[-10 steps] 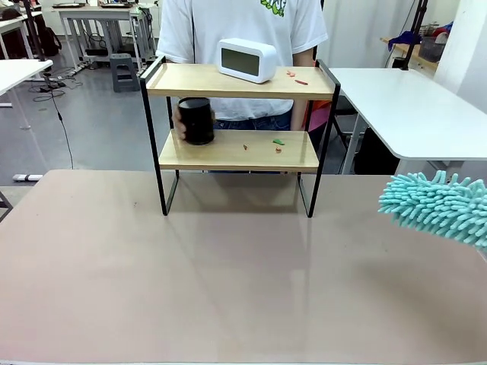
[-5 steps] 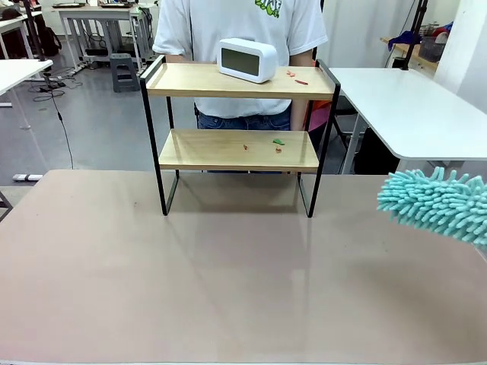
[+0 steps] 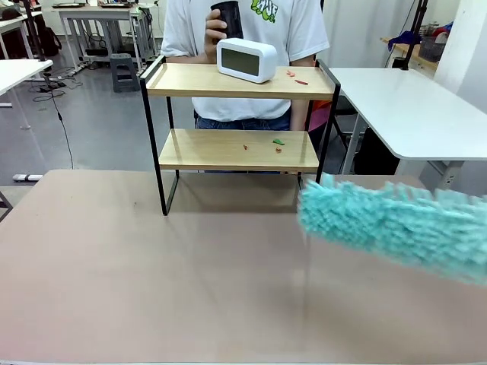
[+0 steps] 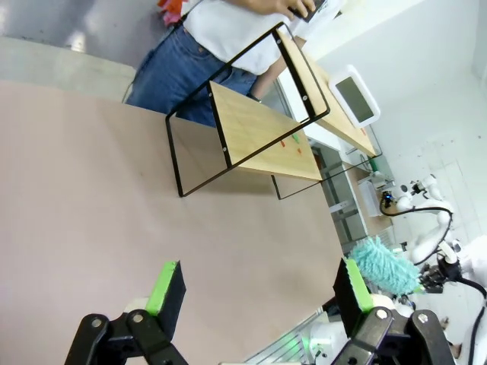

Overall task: Clean the shelf.
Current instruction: Clean the specific tier of the Shelf with the Duster once objects are removed.

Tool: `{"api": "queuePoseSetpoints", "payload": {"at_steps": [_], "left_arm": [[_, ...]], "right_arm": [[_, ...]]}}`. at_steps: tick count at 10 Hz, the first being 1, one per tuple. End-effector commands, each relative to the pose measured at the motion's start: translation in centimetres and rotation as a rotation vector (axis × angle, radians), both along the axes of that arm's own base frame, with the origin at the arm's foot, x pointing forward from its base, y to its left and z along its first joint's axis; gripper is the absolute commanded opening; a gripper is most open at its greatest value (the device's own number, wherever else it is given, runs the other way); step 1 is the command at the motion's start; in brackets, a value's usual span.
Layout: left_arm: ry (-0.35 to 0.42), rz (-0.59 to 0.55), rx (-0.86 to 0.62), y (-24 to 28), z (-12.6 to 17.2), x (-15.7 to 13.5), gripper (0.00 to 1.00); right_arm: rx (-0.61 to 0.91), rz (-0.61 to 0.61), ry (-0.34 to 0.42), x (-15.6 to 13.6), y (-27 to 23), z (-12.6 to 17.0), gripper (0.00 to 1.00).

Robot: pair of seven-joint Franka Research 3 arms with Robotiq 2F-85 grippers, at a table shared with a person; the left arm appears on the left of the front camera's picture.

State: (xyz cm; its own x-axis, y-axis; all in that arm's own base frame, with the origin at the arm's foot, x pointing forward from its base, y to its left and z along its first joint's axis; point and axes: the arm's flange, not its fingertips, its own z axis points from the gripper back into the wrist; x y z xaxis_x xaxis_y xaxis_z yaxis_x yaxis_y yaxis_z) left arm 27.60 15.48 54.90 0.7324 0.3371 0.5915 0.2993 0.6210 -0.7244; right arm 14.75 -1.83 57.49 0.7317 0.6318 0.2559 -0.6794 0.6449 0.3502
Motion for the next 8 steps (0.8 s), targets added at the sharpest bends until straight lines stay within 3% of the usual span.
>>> {"api": "queuePoseSetpoints", "payload": {"at_steps": [1,2,3,4,5,6,8], "left_arm": [[-0.027,-0.005,-0.006,-0.1,0.1,0.1,1.0],[-0.027,-0.005,-0.006,-0.1,0.1,0.1,1.0],[-0.027,-0.005,-0.006,-0.1,0.1,0.1,1.0],[-0.027,-0.005,-0.006,-0.1,0.1,0.1,1.0],[-0.027,-0.005,-0.006,-0.1,0.1,0.1,1.0],[-0.027,-0.005,-0.006,-0.1,0.1,0.1,1.0],[-0.027,-0.005,-0.006,-0.1,0.1,0.1,1.0]], "right_arm": [[0.041,-0.116,-0.123,2.9,4.2,-1.2,0.12],[0.027,-0.098,-0.113,2.8,4.8,-1.2,0.12],[-0.126,0.015,0.051,1.8,3.0,-1.0,0.12],[0.016,-0.071,-0.092,2.3,4.3,-0.8,0.12],[-0.031,-0.049,-0.064,2.5,4.6,-1.5,0.12],[0.002,-0.173,-0.141,2.9,4.8,-0.9,0.12],[0.051,-0.211,-0.209,7.0,7.4,-0.6,0.12]]}}
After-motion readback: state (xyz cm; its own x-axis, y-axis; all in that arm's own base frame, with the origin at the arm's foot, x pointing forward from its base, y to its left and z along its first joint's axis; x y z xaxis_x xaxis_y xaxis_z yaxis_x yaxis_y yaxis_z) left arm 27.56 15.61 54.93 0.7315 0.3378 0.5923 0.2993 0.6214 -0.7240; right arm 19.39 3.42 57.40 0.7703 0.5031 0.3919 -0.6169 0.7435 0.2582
